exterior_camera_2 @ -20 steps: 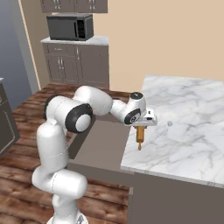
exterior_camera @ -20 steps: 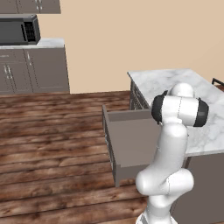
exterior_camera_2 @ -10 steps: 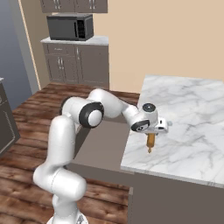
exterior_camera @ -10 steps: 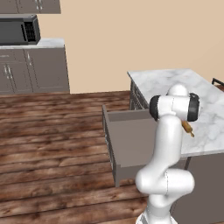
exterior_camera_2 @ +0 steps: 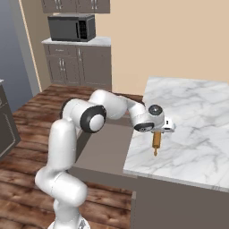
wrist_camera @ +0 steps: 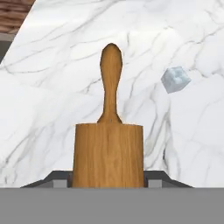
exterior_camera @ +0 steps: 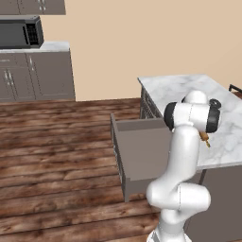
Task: Pick the rolling pin from the drawer and place it on the counter.
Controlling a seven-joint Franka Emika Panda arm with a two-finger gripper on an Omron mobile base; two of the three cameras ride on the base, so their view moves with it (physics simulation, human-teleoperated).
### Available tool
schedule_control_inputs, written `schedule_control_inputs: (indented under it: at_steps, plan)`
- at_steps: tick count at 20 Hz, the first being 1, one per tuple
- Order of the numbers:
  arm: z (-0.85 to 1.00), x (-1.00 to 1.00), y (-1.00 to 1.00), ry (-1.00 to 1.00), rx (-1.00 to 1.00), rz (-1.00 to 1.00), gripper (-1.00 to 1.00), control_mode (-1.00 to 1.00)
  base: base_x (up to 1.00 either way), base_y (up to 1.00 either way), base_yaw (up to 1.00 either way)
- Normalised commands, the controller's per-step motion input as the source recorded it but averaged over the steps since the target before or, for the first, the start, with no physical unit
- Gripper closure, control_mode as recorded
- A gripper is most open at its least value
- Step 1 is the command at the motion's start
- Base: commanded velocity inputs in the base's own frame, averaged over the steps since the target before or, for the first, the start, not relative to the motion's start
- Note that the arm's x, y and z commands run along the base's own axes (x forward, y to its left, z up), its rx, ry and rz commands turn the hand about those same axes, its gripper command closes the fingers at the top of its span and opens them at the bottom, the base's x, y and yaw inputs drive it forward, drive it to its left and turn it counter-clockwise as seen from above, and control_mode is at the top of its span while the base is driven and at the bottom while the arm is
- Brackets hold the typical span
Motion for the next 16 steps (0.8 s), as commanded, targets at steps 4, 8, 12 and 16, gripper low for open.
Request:
schedule_control_inputs:
  at_steps: [4,8,12,16]
  plan:
    - [0.98,0.0,0.0,-0.05,0.03,0.0,-1.0,-1.0,0.0,0.0,0.0]
    - [0.98,-0.04,0.23,-0.07,0.01,0.0,-1.0,-1.0,0.0,0.0,0.0]
    - [0.83,-0.35,0.81,-0.14,-0.04,0.01,-1.0,-1.0,0.0,0.0,0.0]
    - [0.38,-0.69,1.0,-0.14,-0.21,0.01,-1.0,-1.0,0.0,0.0,0.0]
